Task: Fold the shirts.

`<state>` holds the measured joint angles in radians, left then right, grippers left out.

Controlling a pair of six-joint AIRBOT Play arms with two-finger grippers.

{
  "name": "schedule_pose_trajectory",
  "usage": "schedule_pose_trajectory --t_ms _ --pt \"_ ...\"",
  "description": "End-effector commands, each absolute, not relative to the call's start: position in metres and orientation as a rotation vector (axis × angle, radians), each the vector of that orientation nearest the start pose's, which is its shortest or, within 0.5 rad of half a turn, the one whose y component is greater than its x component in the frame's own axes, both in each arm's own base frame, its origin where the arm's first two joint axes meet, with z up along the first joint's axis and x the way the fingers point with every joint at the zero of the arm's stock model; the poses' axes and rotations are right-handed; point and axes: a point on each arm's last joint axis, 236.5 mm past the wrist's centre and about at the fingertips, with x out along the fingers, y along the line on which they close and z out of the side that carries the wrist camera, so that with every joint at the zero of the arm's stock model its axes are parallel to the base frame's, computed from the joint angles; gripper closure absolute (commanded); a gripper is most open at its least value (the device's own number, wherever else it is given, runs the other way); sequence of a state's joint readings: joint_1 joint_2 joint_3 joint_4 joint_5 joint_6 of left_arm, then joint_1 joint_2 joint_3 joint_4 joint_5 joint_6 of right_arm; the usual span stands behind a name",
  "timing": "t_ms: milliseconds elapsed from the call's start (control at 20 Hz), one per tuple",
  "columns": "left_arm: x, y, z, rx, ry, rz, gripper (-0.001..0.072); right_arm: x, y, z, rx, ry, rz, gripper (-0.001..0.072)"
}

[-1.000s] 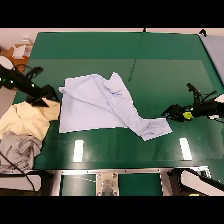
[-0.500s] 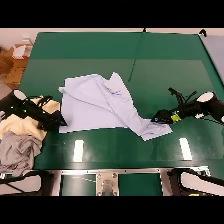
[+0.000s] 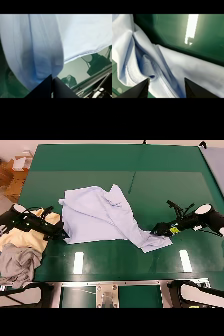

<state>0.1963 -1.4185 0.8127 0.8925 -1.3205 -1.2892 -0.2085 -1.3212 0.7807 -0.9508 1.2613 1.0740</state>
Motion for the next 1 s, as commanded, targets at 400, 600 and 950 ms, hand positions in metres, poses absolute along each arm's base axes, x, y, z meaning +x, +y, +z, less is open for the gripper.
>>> schedule_pose_trajectory --t_ms 400,600,950 --pt "0.257 -0.057 -0.078 -0.530 1.794 -0.302 0.0291 0.242 0.085 -0.079 0.489 1.653 0.564 0.0694" --pt "0.272 -0.018 -0.057 -0.395 1.787 -0.152 0.0198 0.244 0.085 -0.080 0.487 1.647 0.560 0.0694" --pt "0.240 -0.039 -0.097 -0.535 1.825 -0.113 0.0198 0.251 0.085 -0.080 0.496 1.619 0.548 0.0694"
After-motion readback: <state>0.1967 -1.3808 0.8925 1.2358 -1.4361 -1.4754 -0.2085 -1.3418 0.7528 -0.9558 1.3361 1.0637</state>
